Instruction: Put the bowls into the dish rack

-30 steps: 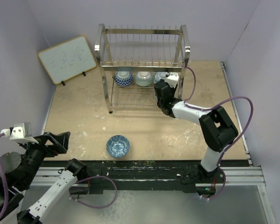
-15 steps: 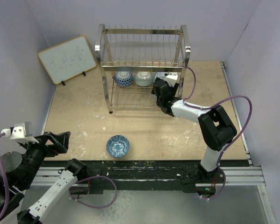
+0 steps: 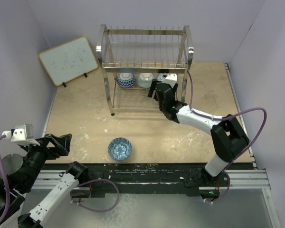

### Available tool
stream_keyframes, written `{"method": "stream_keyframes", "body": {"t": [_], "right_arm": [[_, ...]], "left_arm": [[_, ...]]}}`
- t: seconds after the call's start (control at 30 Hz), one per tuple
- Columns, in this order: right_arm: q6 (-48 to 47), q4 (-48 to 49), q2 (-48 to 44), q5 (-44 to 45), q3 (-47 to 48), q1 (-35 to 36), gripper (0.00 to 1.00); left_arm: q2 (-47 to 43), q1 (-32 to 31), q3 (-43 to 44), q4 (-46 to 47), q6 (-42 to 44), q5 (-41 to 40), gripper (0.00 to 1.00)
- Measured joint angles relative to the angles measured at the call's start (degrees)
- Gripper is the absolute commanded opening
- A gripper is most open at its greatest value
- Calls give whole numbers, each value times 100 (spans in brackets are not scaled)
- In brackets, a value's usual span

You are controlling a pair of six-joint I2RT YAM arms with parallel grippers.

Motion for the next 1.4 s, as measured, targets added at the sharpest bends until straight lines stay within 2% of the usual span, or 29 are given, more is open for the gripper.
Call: {"method": "stream_keyframes", "body": {"t": [0.27,0.5,0.73,1.03,1.4], "right_arm": [[109,133,-72,-155,-232,632,81],[177,20,-260,-345,-898,1314,82],[111,-131,-289,-483,-911,1281,80],[-256,-24,-734,-1423,-1318,1394,81],[-389,-240,-1099,-1814,-1484,2627,81]], "left_arm": [[0,0,-4,4,-44,0,99],[0,0,-116,35,-68,4,99],[7,0,-319,175,-98,101,99],[15,0,-369,232,-98,103,99],[15,0,-374,304,-98,103,99]]}}
